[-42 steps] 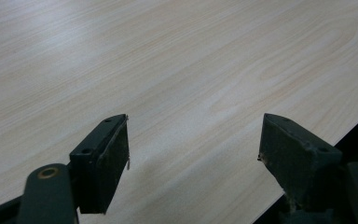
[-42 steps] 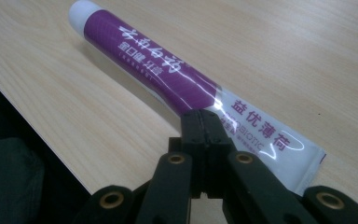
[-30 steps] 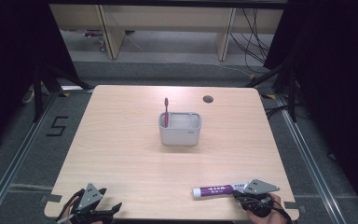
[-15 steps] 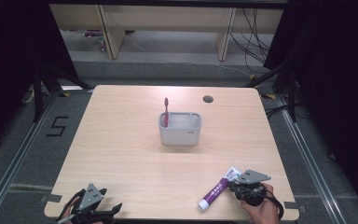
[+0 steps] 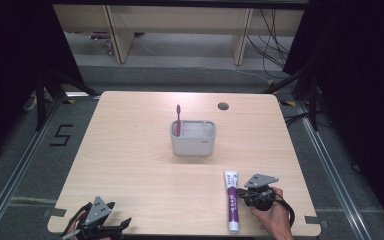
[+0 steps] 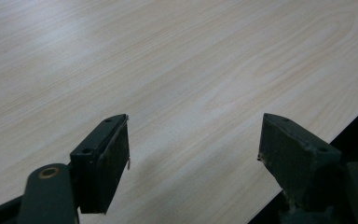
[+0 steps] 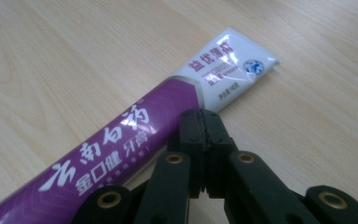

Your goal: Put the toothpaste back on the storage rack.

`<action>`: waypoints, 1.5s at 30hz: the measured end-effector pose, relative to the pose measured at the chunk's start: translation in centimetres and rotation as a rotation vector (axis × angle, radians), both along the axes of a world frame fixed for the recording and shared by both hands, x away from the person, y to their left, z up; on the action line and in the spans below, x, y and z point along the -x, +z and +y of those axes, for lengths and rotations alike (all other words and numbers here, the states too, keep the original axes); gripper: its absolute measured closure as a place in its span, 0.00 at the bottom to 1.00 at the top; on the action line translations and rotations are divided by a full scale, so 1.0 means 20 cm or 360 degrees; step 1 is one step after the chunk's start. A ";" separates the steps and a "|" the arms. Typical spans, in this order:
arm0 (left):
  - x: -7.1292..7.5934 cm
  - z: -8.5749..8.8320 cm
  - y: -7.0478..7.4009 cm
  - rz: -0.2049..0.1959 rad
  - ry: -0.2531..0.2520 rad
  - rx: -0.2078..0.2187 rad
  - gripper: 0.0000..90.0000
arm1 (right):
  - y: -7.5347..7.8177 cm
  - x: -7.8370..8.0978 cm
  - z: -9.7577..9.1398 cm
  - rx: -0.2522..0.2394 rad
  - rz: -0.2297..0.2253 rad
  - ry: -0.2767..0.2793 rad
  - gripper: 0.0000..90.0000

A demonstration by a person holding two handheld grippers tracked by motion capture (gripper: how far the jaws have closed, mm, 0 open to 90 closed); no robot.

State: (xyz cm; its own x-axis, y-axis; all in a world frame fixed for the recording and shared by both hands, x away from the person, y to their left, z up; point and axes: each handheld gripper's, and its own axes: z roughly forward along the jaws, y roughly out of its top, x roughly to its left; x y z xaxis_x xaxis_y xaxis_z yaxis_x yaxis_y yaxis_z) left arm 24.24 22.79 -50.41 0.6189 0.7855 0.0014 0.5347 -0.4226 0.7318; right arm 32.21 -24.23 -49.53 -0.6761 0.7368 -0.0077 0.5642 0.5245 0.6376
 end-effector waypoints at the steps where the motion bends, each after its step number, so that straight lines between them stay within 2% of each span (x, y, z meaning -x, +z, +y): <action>1: 0.00 0.00 0.00 0.0005 -0.0008 -0.0012 0.27 | -0.01 -0.01 0.02 -0.0013 -0.0023 -0.0005 0.99; 4: 0.00 0.00 0.00 -0.0008 -0.0001 -0.0002 0.27 | -0.01 -0.03 0.02 0.0003 -0.0032 0.0032 0.99; 5: 0.00 0.00 0.00 0.0004 -0.0016 -0.0015 0.27 | 0.00 -0.03 0.03 0.0009 -0.0009 0.0020 0.98; 6: 0.00 0.00 0.00 -0.0004 -0.0005 0.0003 0.27 | 0.00 -0.03 0.03 0.0023 0.0002 0.0037 0.98; 7: 0.00 0.00 0.00 -0.0021 -0.0001 -0.0009 0.27 | -0.01 -0.04 0.04 0.0008 -0.0005 0.0021 0.98; 10: 0.00 0.00 0.00 -0.0008 -0.0007 -0.0021 0.27 | 0.00 -0.05 0.04 0.0027 -0.0006 0.0044 0.98; 11: 0.00 0.00 0.00 -0.0019 0.0013 0.0013 0.27 | 0.00 -0.05 0.05 0.0022 0.0020 0.0035 0.98; 14: 0.00 0.00 0.00 -0.0009 -0.0012 -0.0001 0.27 | 0.00 -0.05 0.07 -0.0009 -0.0002 0.0022 0.98; 15: 0.00 0.00 0.00 -0.0015 -0.0009 -0.0014 0.27 | 0.00 -0.07 0.06 0.0021 -0.0003 0.0068 0.97; 17: 0.00 0.00 0.00 -0.0018 -0.0002 -0.0006 0.27 | 0.00 -0.07 0.07 0.0013 0.0015 0.0071 0.97; 18: 0.00 0.00 0.00 -0.0012 -0.0007 0.0014 0.27 | 0.00 -0.07 0.08 0.0013 -0.0020 0.0068 0.96; 19: 0.00 0.00 0.00 -0.0012 -0.0007 0.0014 0.27 | 0.00 -0.07 0.08 0.0013 -0.0020 0.0068 0.96; 20: 0.00 0.00 0.00 -0.0008 -0.0016 0.0001 0.27 | 0.01 -0.07 0.08 0.0023 0.0022 0.0083 0.96; 21: 0.00 0.00 0.00 -0.0020 -0.0001 -0.0004 0.27 | 0.01 -0.08 0.08 0.0029 0.0009 0.0113 0.95; 22: 0.00 0.00 0.00 -0.0022 0.0001 0.0015 0.27 | 0.01 -0.07 0.09 0.0034 0.0012 0.0088 0.94; 23: 0.00 0.00 0.01 -0.0001 -0.0021 -0.0028 0.27 | 0.01 -0.08 0.09 0.0013 -0.0010 0.0088 0.93; 25: 0.00 0.00 0.01 -0.0013 -0.0028 -0.0017 0.28 | 0.02 -0.07 0.09 0.0023 -0.0002 0.0083 0.92; 26: 0.00 0.00 0.00 -0.0021 -0.0021 -0.0001 0.29 | 0.04 -0.06 0.09 0.0024 0.0051 0.0060 0.91; 27: 0.01 0.00 0.00 -0.0016 -0.0023 0.0001 0.29 | 0.04 -0.07 0.09 0.0035 0.0005 0.0094 0.89; 28: 0.01 -0.01 0.00 -0.0016 -0.0019 0.0001 0.29 | 0.05 -0.06 0.09 0.0023 -0.0010 0.0089 0.88; 29: 0.01 0.00 0.01 -0.0011 -0.0036 -0.0026 0.29 | 0.06 -0.06 0.09 0.0005 -0.0003 0.0081 0.86; 30: 0.01 -0.01 0.00 -0.0014 -0.0020 0.0006 0.29 | 0.07 -0.06 0.10 -0.0005 -0.0023 0.0104 0.84; 31: 0.00 0.00 0.00 -0.0021 -0.0022 -0.0012 0.29 | 0.09 -0.05 0.10 0.0011 0.0004 0.0113 0.81; 32: 0.01 -0.01 0.00 -0.0017 -0.0009 0.0004 0.28 | 0.10 -0.04 0.10 -0.0011 0.0015 0.0061 0.79; 33: 0.01 0.00 0.00 -0.0010 -0.0021 0.0004 0.28 | 0.11 -0.03 0.11 -0.0009 0.0029 0.0047 0.77; 34: 0.01 0.00 0.00 -0.0011 -0.0022 0.0006 0.28 | 0.11 -0.04 0.10 0.0014 0.0018 0.0096 0.74; 35: 0.01 0.00 0.00 -0.0019 -0.0020 0.0018 0.28 | 0.12 -0.04 0.11 -0.0016 0.0026 0.0095 0.72; 36: 0.01 0.00 0.01 -0.0006 -0.0017 0.0004 0.28 | 0.14 -0.03 0.11 0.0001 0.0068 0.0066 0.69; 37: 0.00 0.00 0.01 0.0000 -0.0030 -0.0012 0.27 | 0.15 -0.03 0.11 0.0021 0.0072 0.0094 0.64; 38: 0.00 0.00 0.01 0.0007 -0.0033 -0.0013 0.27 | 0.15 -0.03 0.11 0.0021 0.0072 0.0094 0.64; 40: 0.01 0.00 0.00 -0.0013 -0.0026 0.0005 0.27 | 0.15 -0.03 0.11 0.0014 0.0044 0.0089 0.61; 42: 0.00 0.00 0.00 -0.0006 -0.0027 -0.0011 0.27 | 0.16 -0.02 0.12 0.0036 0.0101 0.0090 0.59; 43: 0.00 0.00 0.00 -0.0009 -0.0022 0.0016 0.27 | 0.17 -0.02 0.12 0.0045 0.0100 0.0095 0.58; 44: 0.01 0.00 0.00 -0.0006 -0.0027 -0.0010 0.27 | 0.16 -0.02 0.12 0.0065 0.0095 0.0114 0.56; 45: 0.01 0.00 0.00 -0.0021 -0.0014 0.0017 0.27 | 0.17 -0.01 0.13 0.0068 0.0151 0.0088 0.55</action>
State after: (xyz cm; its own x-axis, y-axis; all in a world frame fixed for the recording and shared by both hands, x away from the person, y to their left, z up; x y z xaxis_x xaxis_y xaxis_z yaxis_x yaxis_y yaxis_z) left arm 24.11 22.71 -50.46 0.6257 0.7801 0.0014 0.5213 -0.4194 0.7432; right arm 32.46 -21.56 -46.14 -0.7148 0.6988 0.0276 0.5904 0.5818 0.5593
